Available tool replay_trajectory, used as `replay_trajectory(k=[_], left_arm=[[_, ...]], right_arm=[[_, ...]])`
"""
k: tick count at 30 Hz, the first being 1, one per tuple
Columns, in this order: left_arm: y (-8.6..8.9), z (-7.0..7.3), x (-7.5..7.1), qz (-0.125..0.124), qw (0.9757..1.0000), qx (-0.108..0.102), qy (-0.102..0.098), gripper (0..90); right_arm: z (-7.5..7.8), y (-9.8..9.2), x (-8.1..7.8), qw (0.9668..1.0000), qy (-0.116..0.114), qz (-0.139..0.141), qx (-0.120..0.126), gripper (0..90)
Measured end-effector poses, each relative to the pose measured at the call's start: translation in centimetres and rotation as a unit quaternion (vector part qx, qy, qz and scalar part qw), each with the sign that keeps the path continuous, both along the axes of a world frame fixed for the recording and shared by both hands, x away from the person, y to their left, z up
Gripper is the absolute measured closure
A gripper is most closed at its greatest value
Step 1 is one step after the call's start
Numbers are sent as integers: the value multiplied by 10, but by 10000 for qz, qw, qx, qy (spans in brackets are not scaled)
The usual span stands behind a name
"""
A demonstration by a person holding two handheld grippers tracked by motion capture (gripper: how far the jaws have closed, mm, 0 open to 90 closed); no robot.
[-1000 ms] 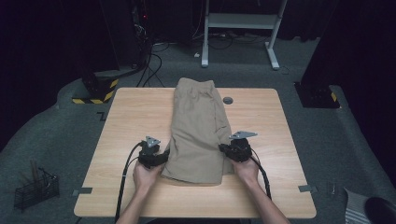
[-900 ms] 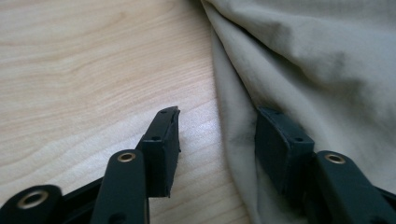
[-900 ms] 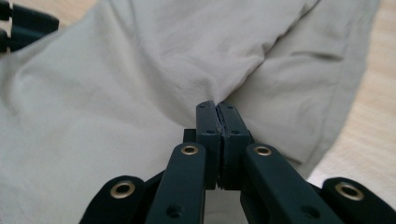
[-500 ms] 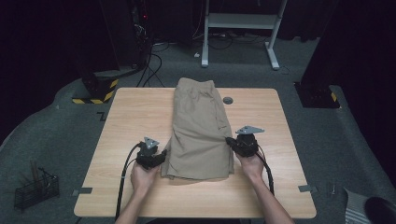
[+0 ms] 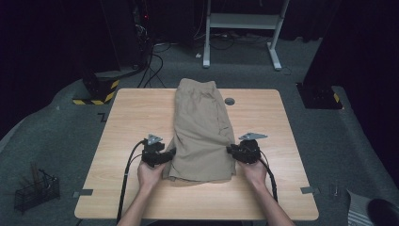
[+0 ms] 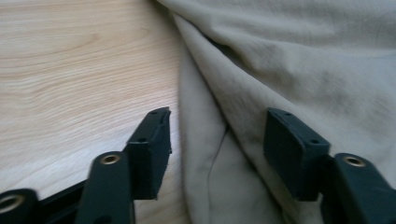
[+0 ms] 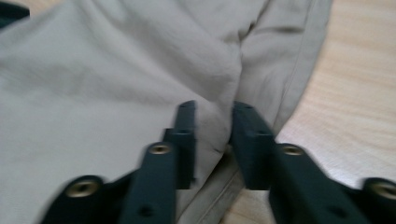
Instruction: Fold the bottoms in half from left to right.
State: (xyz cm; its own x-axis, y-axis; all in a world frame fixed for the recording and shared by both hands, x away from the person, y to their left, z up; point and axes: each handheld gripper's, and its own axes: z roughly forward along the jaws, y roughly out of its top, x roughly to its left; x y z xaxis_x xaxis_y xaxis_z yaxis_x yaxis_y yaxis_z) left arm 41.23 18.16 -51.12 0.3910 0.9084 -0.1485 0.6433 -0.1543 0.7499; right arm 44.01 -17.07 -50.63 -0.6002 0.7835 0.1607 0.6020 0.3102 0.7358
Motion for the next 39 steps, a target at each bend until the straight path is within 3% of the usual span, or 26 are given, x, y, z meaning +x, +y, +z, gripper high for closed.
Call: replay_trajectory(k=[3, 4, 5, 7, 11, 12, 14, 15, 16, 19, 22, 24, 28, 31, 32, 35, 39], left_arm=[[-6, -4, 3, -75, 9997, 242, 46, 604], [-6, -7, 4, -80, 9991, 410, 105, 666], [-6, -7, 2, -84, 9984, 558, 11, 729], [-5, -6, 1, -130, 9972, 732, 37, 843], [-6, -3, -11, -346, 9921, 1207, 20, 892], [-5, -2, -13, -346, 9920, 1216, 33, 891], [-1, -2, -16, -313, 9944, 1007, 101, 887], [0, -1, -16, -294, 9960, 840, 94, 858], [2, 1, -15, -288, 9971, 695, 73, 774], [1, 9, -10, -224, 9994, 263, -102, 582], [0, 17, -1, -162, 9996, -73, -204, 474], [-4, 18, 5, -132, 9997, -98, -193, 467], [-14, 8, 18, -183, 9997, 175, 73, 518], [-19, -2, 21, -296, 9985, 370, 276, 679], [-20, -4, 20, -328, 9982, 434, 260, 735], [-18, -3, 13, -455, 9972, 517, 289, 849], [-18, -2, -11, -709, 9952, 626, 255, 880]], right_arm=[[-5, 2, 0, 10000, -3, 49, -65, 886], [-4, 2, -1, 9999, -20, 64, -80, 890], [-4, 1, -1, 9999, -57, 63, -90, 893], [-1, -2, -3, 9999, -125, 41, -104, 897], [7, -10, -7, 9994, -296, -30, -181, 897], [8, -12, -9, 9992, -322, -18, -228, 895], [5, -13, -10, 9993, -154, 117, -308, 870], [3, -12, -11, 9991, -154, 127, -381, 805], [2, -13, -12, 9990, -181, 100, -391, 749], [7, -16, -10, 9997, -260, -1, -13, 684], [16, -9, -5, 9992, -407, -6, 31, 666], [18, -2, 0, 9990, -433, -30, 53, 658], [10, 9, 12, 9996, -258, -41, -67, 657], [-1, 13, 17, 9997, -34, 102, -240, 829], [-3, 13, 16, 9994, -6, 164, -293, 871], [-5, 12, 11, 9990, 56, 257, -359, 889], [-5, 7, -7, 9977, 31, 491, -466, 890]])
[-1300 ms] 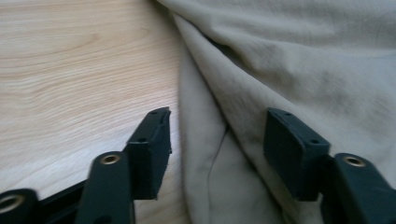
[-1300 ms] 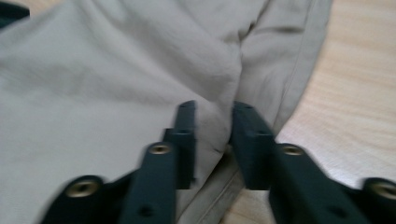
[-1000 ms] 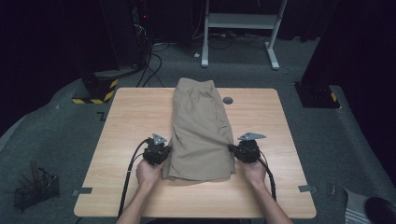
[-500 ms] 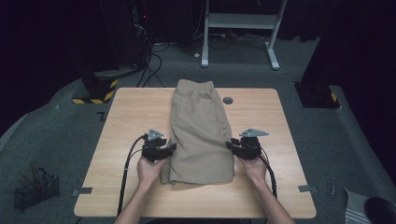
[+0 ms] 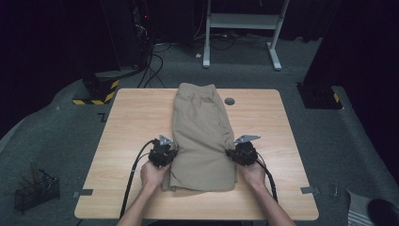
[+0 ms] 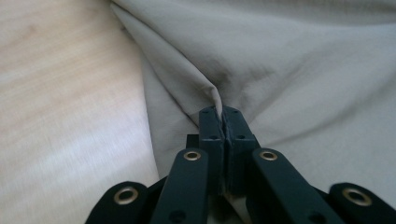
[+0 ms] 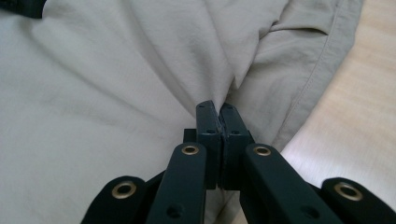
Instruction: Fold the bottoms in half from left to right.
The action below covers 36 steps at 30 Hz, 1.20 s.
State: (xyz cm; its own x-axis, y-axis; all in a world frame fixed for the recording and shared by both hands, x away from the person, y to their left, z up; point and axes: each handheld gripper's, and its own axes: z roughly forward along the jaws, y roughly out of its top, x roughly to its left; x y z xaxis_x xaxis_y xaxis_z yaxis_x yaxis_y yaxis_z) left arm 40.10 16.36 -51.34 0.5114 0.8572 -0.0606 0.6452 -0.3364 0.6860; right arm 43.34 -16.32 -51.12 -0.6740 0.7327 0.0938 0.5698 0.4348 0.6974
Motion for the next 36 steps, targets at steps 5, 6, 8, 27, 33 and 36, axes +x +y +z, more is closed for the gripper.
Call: replay_trajectory(k=[5, 6, 8, 27, 33, 36], left_arm=[[1, 2, -22, -121, 9999, -23, -30, 804], [3, 4, -21, -113, 9999, -110, -57, 746], [5, 8, -16, 24, 9994, -294, -163, 647], [1, -5, 9, 352, 9991, -9, -248, 542], [2, -5, 10, 328, 9991, -9, -251, 536], [2, -6, 10, 316, 9992, -15, -250, 529]], right_arm=[[2, -5, -26, 9998, -25, 202, -4, 803], [4, -6, -27, 9998, -58, 191, 9, 766], [9, -6, -23, 9997, -130, 141, 139, 724], [-4, 22, 32, 9978, -48, -576, 311, 645], [-4, 29, 32, 9986, -3, -456, 270, 759], [-5, 33, 33, 9993, 18, -361, 137, 889]])
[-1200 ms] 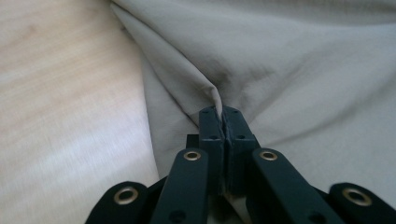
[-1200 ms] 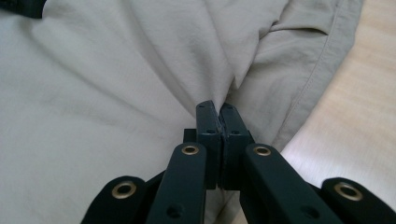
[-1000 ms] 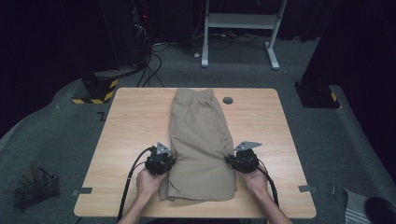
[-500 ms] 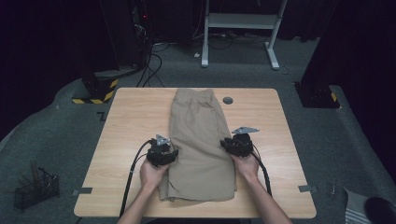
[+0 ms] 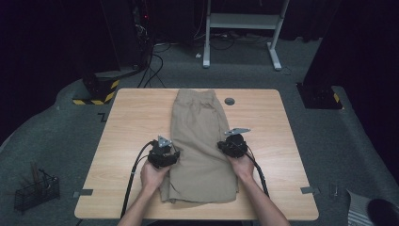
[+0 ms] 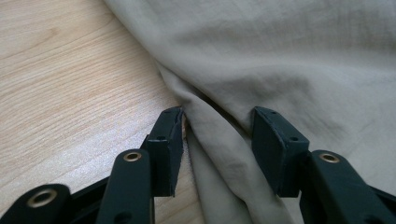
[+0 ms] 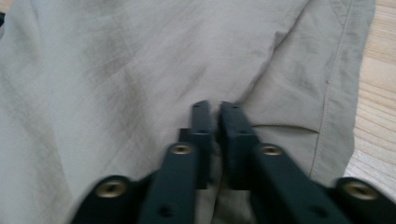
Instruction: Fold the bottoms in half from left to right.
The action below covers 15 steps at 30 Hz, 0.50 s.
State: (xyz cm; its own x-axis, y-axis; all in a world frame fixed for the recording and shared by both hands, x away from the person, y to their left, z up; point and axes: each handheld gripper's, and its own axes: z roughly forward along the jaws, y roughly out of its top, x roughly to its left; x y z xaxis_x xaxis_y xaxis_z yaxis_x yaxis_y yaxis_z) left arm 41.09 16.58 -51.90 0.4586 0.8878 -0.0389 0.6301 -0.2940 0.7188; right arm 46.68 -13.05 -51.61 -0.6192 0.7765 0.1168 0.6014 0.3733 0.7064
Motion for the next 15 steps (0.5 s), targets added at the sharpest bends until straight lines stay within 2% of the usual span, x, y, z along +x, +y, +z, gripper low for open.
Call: replay_trajectory(k=[3, 6, 10, 12, 14, 15], left_arm=[[0, 0, 0, -21, 10000, 38, -28, 527], [0, 0, -3, -44, 9999, 94, -48, 528], [3, -1, -9, -61, 9999, 62, -95, 541], [6, -1, -12, -59, 10000, 0, -78, 543], [7, -1, -12, -38, 10000, -20, -30, 544], [7, 0, -12, -23, 10000, -56, 7, 544]], right_arm=[[1, -2, 1, 10000, 2, 18, 12, 900], [10, -8, -2, 9996, -265, -49, -31, 900], [28, -23, -1, 9977, -607, -296, -20, 900], [25, -31, 5, 9980, -485, -374, -152, 900], [14, -31, 10, 9986, -272, -343, -297, 898], [11, -29, 10, 9985, -260, -333, -356, 889]])
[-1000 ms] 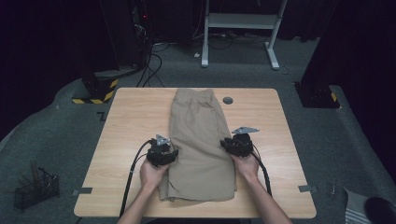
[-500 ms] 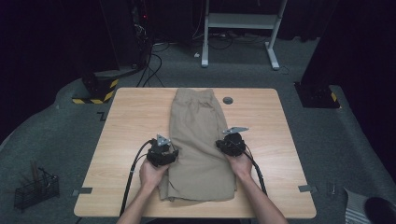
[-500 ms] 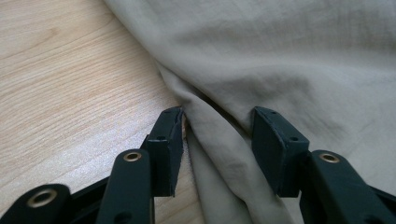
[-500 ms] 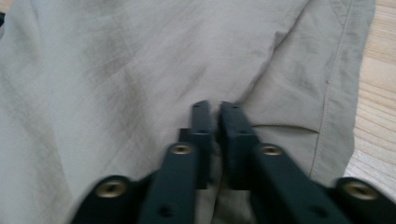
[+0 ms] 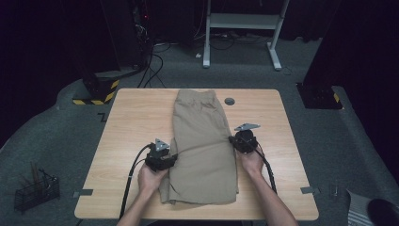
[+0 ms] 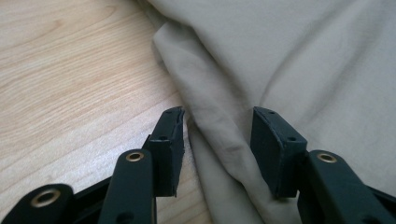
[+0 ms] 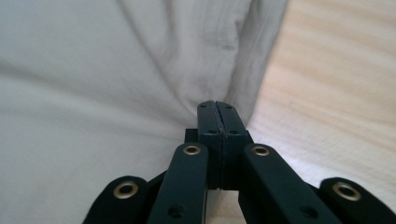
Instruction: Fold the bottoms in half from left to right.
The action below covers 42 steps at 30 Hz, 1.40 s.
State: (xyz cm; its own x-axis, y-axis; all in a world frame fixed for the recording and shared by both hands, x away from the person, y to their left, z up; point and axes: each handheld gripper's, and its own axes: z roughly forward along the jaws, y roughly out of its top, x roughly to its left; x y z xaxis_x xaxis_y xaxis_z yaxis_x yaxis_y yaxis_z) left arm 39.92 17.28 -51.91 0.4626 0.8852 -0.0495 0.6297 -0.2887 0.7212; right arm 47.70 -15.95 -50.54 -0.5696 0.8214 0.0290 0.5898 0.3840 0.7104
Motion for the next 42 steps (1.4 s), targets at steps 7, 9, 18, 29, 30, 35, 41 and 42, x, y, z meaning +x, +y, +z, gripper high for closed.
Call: replay_trajectory(k=[7, 9, 18, 29, 30, 35, 41, 42], left_arm=[[-2, 11, 16, 256, 9986, -410, -194, 488], [-3, 12, 25, 267, 9987, -411, -128, 550], [6, 4, 6, -79, 9995, -239, 205, 893], [-2, 20, 22, 54, 9979, -646, -84, 510], [-5, 18, 27, 85, 9978, -661, -33, 521], [-12, 6, 37, 93, 9990, -383, 194, 759], [-14, 4, 21, -193, 9993, -204, 238, 886], [-14, 5, 15, -251, 9993, -165, 229, 887]], right_arm=[[3, 8, -4, 9992, -106, -106, 361, 626], [-3, 9, -1, 9995, 32, -107, 310, 733], [-4, -6, -12, 9998, 44, 77, 195, 900], [10, 5, -11, 9992, -174, 78, 338, 654], [8, 7, -7, 9992, -159, 31, 365, 655], [-5, 12, 6, 9995, 100, -62, 295, 887], [-5, 1, 0, 9998, 102, -17, 165, 899], [-6, 1, -6, 9999, 72, 50, 87, 898]])
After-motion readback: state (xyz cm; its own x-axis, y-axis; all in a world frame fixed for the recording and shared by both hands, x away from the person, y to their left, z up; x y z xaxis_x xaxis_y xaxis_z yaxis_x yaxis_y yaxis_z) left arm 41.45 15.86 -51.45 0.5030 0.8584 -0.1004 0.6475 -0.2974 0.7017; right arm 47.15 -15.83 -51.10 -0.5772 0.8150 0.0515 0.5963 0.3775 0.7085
